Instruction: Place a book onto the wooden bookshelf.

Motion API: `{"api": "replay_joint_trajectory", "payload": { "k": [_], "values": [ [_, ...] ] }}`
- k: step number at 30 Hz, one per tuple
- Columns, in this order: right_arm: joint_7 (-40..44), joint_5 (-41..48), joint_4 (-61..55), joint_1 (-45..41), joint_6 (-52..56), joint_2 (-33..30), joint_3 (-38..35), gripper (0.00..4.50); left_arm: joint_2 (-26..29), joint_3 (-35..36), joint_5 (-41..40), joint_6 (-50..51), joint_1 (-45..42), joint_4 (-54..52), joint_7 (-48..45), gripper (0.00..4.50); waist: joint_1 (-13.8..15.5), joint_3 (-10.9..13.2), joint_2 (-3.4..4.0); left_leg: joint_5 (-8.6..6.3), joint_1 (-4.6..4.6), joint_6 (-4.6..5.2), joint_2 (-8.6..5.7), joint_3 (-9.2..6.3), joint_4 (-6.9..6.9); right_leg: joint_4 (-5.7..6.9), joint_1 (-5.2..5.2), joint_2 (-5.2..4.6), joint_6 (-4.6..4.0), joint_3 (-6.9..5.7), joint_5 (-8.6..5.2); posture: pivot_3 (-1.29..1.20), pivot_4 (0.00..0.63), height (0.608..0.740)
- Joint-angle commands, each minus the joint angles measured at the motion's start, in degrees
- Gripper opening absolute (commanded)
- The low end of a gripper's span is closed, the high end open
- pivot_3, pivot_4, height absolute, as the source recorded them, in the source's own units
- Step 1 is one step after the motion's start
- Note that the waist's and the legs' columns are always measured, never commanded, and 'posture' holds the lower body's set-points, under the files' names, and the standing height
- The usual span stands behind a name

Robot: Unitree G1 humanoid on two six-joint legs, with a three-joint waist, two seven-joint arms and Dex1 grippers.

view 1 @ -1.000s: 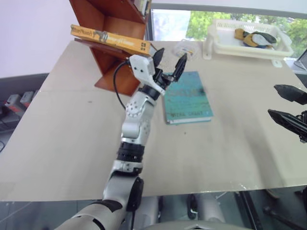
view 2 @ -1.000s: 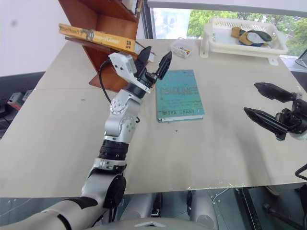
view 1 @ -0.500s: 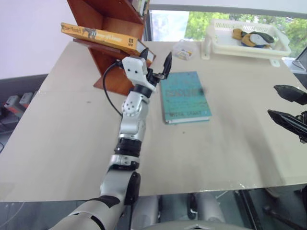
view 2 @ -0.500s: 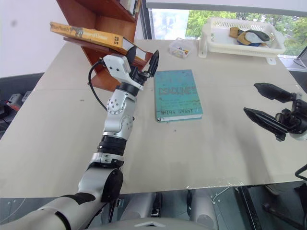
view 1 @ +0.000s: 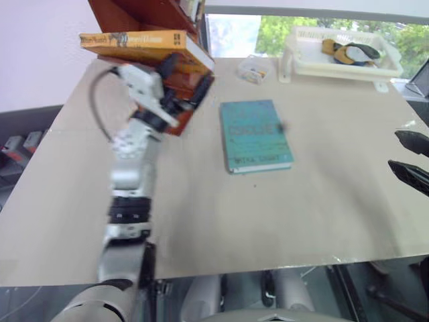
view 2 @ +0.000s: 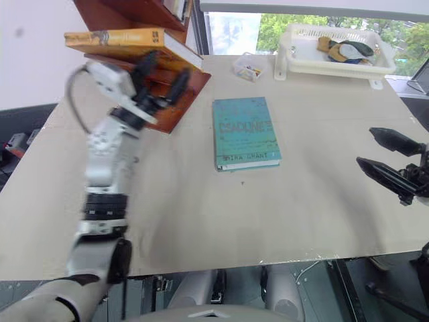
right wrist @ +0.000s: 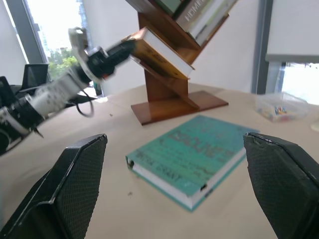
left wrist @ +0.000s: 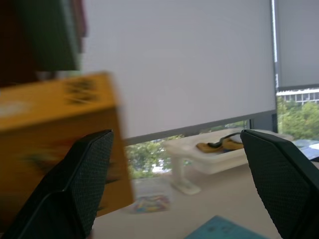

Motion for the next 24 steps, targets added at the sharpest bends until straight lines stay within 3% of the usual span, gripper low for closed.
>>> {"api": "replay_joint_trajectory", "payload": {
  "k": [1, 5, 12, 18, 24],
  "values": [
    [2.72, -1.95, 1.21, 0.44, -1.32, -2.1, -1.03, 4.5, 6.05, 1.47, -7.23, 9.16, 6.09, -5.37, -9.61, 4.42, -0.03, -0.03, 0.05, 0.0, 0.0, 0.0, -0.02, 0.02, 0.0, -0.01, 0.0, -0.03, 0.01, 0.02, 0.0, 0.0, 0.15, 0.707],
    [4.96, -5.76, 2.98, 1.64, -3.25, -2.78, 0.33, 4.5, 10.65, 3.48, -11.16, 15.41, 12.94, -7.27, -14.13, 4.42, 0.15, 0.0, 0.03, 0.05, -0.03, -0.1, -0.02, -0.01, 0.0, -0.04, -0.01, -0.03, 0.02, 0.0, -0.02, 0.0, 0.15, 0.707],
    [4.97, -6.28, 2.88, 1.53, -3.21, -2.49, 0.48, 4.5, 12.73, 4.56, -8.98, 17.87, 20.23, -7.71, -13.43, 4.42, 0.21, 0.01, 0.08, 0.01, -0.04, -0.04, -0.03, -0.05, -0.01, -0.07, 0.0, -0.08, -0.03, -0.02, -0.07, 0.0, 0.15, 0.707],
    [7.2, -11.0, 7.29, 4.77, -7.06, -2.47, 0.72, 4.5, 16.75, 6.18, -5.24, 18.4, 32.08, -7.8, -14.35, 4.42, -0.01, 0.04, 0.13, 0.0, -0.09, -0.08, 0.05, -0.01, -0.09, -0.17, -0.11, -0.11, -0.09, 0.03, -0.09, 0.0, 0.15, 0.707],
    [8.65, -15.56, 12.1, 4.96, -11.74, -2.39, 2.63, 4.5, 17.23, 7.19, -3.86, 18.65, 36.97, -10.23, -13.24, 4.42, 0.36, 0.06, 0.17, -0.03, -0.12, -0.05, 0.02, -0.02, -0.1, -0.24, -0.1, -0.45, -0.02, -0.05, -0.27, 0.0, 0.15, 0.707]
  ]
}}
